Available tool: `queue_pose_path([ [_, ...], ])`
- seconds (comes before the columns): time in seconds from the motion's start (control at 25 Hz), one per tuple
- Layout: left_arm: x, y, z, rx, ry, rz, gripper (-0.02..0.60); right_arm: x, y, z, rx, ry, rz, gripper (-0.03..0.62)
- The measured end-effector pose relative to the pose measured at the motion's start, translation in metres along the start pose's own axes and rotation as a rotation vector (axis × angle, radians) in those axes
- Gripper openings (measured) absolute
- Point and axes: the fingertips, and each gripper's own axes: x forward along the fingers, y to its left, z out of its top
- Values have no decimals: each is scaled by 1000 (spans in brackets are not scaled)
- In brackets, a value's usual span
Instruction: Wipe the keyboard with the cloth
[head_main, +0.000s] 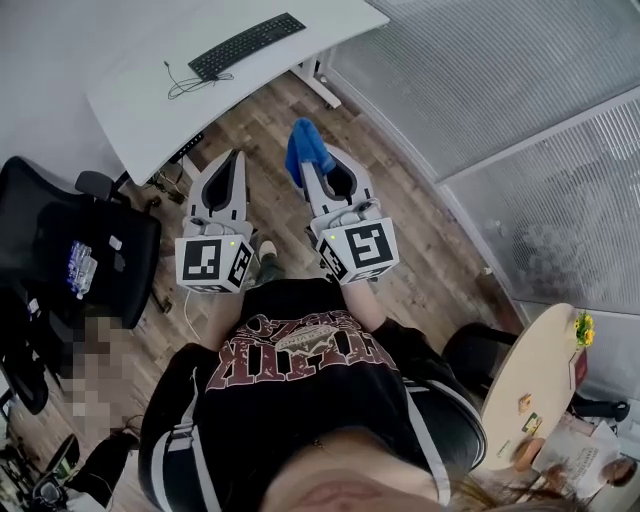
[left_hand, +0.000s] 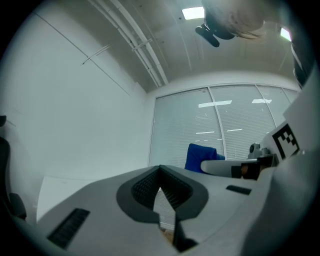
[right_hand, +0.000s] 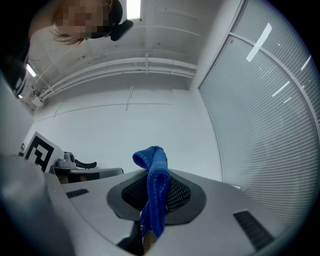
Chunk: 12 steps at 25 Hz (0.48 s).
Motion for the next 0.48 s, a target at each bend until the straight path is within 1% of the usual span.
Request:
queue_pose_path([
  [0.16, 31, 19, 0, -7, 4, -32, 29, 31, -10, -1, -4, 3, -22, 64],
  [0.48, 83, 44, -7, -8, 18, -111, 29, 72, -36, -10, -20, 12, -101, 64],
])
